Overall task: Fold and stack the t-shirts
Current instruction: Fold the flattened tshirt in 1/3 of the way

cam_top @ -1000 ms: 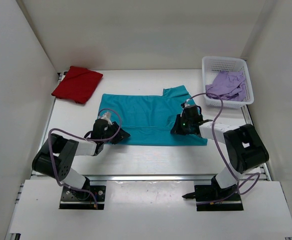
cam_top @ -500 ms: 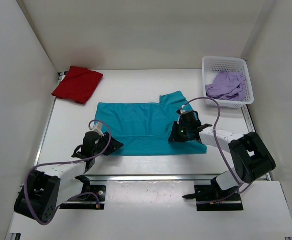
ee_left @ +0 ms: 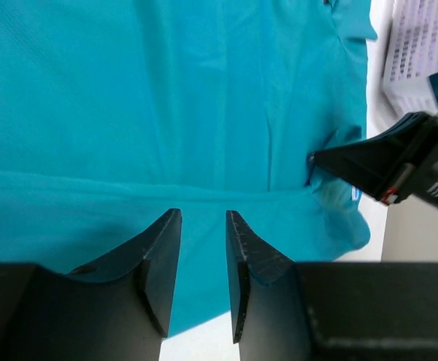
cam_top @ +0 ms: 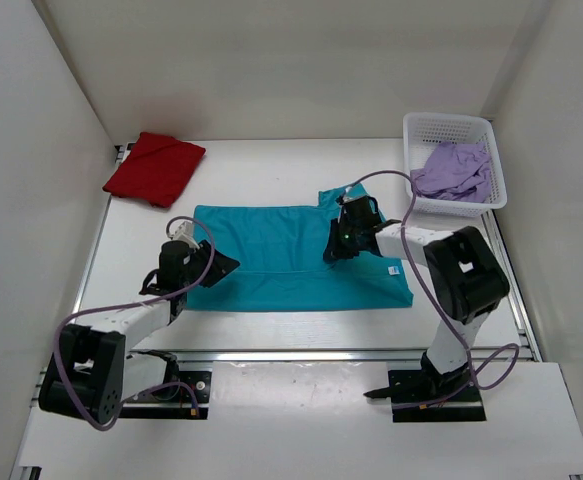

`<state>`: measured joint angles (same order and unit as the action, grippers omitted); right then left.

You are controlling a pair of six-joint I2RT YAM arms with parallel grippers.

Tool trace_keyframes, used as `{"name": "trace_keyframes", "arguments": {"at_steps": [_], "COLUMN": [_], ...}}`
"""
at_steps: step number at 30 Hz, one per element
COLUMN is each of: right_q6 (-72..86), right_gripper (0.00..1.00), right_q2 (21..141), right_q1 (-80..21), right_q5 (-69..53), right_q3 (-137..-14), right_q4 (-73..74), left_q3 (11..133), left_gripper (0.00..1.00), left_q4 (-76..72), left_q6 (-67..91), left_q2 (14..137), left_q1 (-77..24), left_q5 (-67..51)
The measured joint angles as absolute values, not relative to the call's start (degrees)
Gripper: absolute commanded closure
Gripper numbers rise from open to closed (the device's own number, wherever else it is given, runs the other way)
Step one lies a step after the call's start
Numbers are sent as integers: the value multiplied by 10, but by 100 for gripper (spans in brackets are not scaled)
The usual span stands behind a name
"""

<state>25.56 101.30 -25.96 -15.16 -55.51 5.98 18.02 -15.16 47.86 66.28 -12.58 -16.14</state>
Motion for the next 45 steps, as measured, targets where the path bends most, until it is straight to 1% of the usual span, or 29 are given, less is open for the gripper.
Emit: {"name": "trace_keyframes", "arguments": {"at_steps": [5,7,9,10,11,13,17,20,22,26,27,34,45], "right_q6": [248,243,237,237,237,239,248,255,257,257,257,256,254], "right_gripper": [100,93,90,91,95,100,100,100,100,100,100,100,100], "right_q2": [1053,1060,1053,1041,1022,967,867,848,855,888,893,927,1020], "right_q1": [-256,-255,-255,-256,-258,-257,-243,-220,-209,-215,-220,-251,-243], "right_q5": [-177,-185,-184,-179,-172,-159,-151,-150,-151,-153,-154,-157,-166], "right_q3": [-593,-620,-635,-633,-623,-586,-495,-437,-414,-418,-422,-469,-542], "right_q4": [46,43,41,39,36,33,26,21,28,39,38,33,32], "left_q3": [217,235,245,248,248,248,243,232,230,230,230,229,225], "left_gripper": [59,59,59,59,59,60,60,60,60,60,62,60,61], "left_q4": [-156,-161,-168,-170,-173,-178,-195,-199,-199,-202,-202,-210,-215], "left_q6": [483,485,485,485,485,485,487,490,491,491,491,492,496], "left_q2": [696,704,708,709,710,714,734,745,748,749,749,752,753], "left_q1": [-121,-123,-127,-131,-134,-135,-140,-142,-146,-154,-155,-154,-126], "left_q5": [-161,-160,-158,-157,-155,-155,-155,-155,-155,-155,-155,-155,-157]}}
